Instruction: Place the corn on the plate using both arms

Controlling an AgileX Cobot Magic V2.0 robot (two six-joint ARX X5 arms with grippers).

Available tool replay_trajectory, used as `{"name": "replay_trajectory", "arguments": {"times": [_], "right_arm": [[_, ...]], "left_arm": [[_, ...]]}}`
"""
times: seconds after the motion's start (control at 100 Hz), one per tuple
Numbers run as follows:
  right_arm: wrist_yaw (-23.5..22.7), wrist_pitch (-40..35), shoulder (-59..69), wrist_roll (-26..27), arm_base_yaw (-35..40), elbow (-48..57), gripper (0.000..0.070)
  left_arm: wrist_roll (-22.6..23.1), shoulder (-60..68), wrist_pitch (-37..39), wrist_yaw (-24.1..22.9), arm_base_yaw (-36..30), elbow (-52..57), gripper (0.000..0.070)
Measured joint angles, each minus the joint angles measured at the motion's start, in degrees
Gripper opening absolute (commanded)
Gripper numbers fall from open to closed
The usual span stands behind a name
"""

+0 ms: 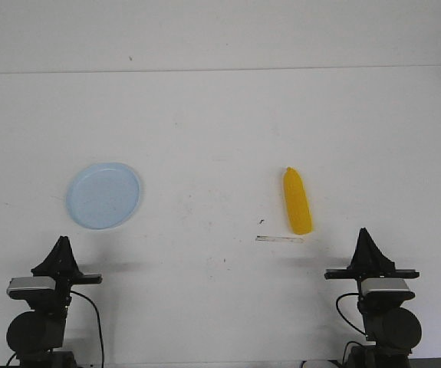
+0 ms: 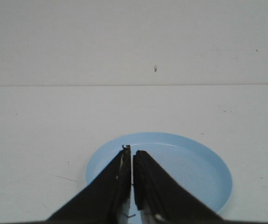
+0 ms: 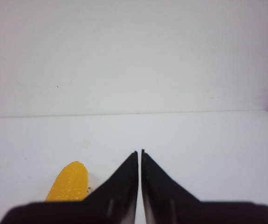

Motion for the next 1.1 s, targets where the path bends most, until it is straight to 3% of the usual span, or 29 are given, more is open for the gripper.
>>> {"name": "replay_trajectory", "arguments": {"times": [0.64,0.84,1.1], "right_arm": [[0.02,0.00,0.00,0.02,0.00,0.00,0.0010],[0.00,0.00,0.00,0.00,0.00,0.00,0.0010],[0.02,0.00,0.00,0.02,0.00,0.00,0.0010]], "left_arm": [[-0.87,0.02,-0.33,0.04,-0.07,0.15,0.0001],[-6.03,1.70,-8.46,0.00,-0.07,7.96,0.0001],[-7.50,12.96,-16.96,0.00,-0.07,20.90,0.0001]]}}
